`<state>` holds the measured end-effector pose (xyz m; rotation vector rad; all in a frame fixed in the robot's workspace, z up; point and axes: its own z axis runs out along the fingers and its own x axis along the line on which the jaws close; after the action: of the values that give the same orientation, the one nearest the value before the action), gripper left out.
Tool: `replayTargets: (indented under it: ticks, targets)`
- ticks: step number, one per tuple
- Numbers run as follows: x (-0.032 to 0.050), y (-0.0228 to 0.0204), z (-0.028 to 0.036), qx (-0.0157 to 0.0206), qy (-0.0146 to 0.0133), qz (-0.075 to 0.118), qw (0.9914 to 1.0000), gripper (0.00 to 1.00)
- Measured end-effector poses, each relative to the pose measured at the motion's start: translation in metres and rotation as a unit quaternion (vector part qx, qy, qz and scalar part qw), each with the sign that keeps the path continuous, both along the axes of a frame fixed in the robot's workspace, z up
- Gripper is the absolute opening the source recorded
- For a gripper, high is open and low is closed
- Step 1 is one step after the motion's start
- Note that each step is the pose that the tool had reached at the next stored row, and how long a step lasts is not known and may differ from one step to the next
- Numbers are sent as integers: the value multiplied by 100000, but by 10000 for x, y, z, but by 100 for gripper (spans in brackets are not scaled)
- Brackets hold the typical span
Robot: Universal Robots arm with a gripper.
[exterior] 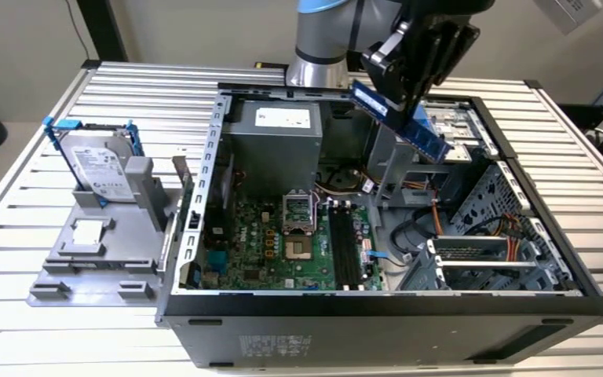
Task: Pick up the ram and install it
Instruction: 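Insert the ram into the slot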
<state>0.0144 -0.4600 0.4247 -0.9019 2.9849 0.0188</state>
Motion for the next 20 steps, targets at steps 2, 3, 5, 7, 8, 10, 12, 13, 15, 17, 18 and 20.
replayTargets:
  ticks: [2,3,5,7,8,10,12,13,15,17,18,20]
  targets:
    - [0,0,0,1,0,-1369,99991,0]
    - [0,0,0,2,0,-2060,99979,0]
    - [0,0,0,-2,0,-3369,99943,0]
    - [0,0,0,-4,0,-4651,99892,0]
    - [0,0,0,-1,0,-5299,99860,0]
    - [0,0,0,-3,2,-6663,99778,0]
    - [0,0,-1,1,1,-8155,99667,0]
    - [0,0,-1,2,0,-8943,99599,0]
    - [0,0,0,-1,0,-10601,99437,0]
    - [0,0,-1,1,0,-12218,99251,0]
    - [0,0,0,0,0,-13018,99149,0]
    - [0,0,0,1,1,-14632,98924,0]
